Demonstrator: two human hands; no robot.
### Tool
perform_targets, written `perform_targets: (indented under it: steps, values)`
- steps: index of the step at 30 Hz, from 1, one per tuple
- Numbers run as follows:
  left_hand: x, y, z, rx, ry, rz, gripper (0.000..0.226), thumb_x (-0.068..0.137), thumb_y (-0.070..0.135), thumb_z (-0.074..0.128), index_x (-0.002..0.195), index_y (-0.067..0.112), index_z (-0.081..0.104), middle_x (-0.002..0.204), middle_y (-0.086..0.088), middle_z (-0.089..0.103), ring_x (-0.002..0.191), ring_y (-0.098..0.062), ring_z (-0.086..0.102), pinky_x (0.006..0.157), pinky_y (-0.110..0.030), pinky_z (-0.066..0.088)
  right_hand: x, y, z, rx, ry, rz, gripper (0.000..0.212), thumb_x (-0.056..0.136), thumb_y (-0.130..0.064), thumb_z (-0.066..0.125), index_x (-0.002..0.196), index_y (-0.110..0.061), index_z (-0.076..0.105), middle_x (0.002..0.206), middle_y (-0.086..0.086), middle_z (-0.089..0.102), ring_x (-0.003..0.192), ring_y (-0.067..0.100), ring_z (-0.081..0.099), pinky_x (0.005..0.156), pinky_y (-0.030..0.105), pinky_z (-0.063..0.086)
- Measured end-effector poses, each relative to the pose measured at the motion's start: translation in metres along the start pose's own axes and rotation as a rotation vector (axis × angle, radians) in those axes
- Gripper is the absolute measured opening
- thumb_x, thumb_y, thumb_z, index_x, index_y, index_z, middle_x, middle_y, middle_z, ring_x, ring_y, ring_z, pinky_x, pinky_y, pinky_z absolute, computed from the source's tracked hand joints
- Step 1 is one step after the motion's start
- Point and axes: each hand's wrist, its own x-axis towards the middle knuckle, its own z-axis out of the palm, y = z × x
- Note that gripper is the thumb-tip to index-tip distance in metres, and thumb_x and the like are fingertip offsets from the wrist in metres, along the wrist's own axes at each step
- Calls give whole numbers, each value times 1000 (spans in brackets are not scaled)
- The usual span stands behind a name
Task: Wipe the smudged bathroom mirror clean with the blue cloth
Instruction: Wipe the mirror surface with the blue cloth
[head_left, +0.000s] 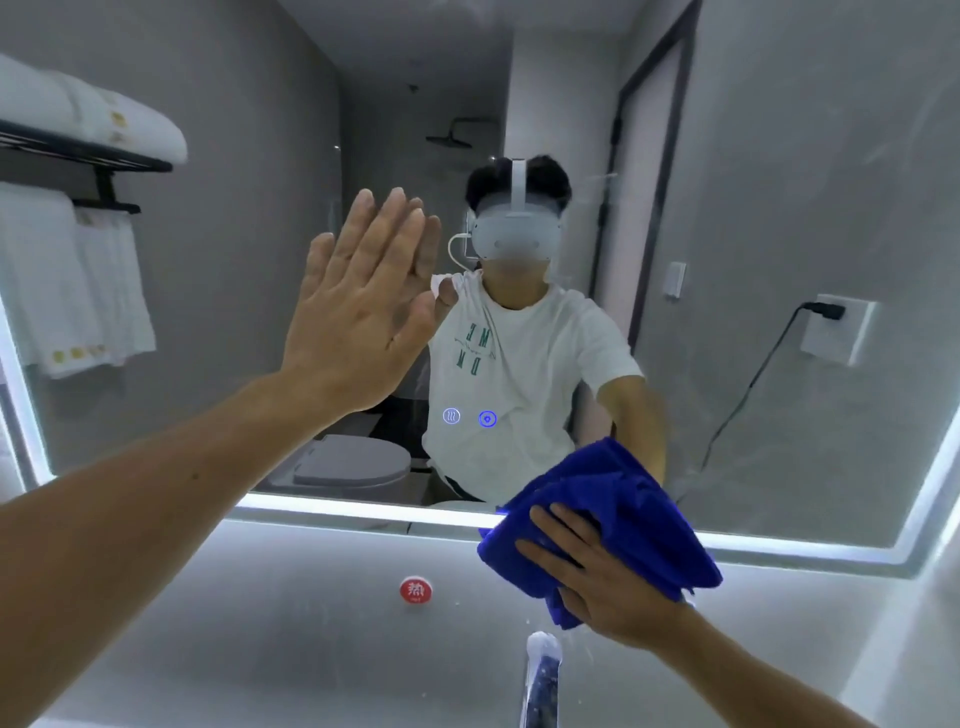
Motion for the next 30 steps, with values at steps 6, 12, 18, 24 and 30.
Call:
perform_targets:
  steps: [6,12,18,24,30]
  values:
    - [4,-6,-2,13,7,-6,68,98,51,16,156,17,15,165,1,6,151,-14,-4,122,-44,4,65,84,-64,124,330,371,53,82,-20,45,131,-5,60,143,26,43,136,42,26,118,48,2]
    - [3,-18,-11,44,73,7,78,95,66,3,155,18,19,164,0,13,151,-18,3,120,-46,9,114,165,-97,-35,392,486,56,94,-29,41,148,-13,39,157,20,24,146,41,16,119,54,3]
    - [4,-30,-19,57,85,-8,82,94,66,-1,155,13,18,164,-3,11,151,-21,2,121,-46,8,167,130,-99,-63,473,467,52,91,-22,50,140,-6,51,149,31,34,138,52,27,114,64,15]
    - [2,-54,-25,83,97,6,66,100,53,18,156,18,11,164,0,6,151,-16,-1,121,-48,9,223,83,-108,-49,470,335,56,79,-21,68,132,-5,59,140,29,46,131,50,41,114,59,15]
    - [3,-73,-37,81,104,-16,65,98,45,24,156,20,10,165,2,3,151,-16,-4,122,-50,8,261,46,-111,-153,333,244,59,86,-35,58,140,-10,52,149,24,37,138,43,34,115,53,20]
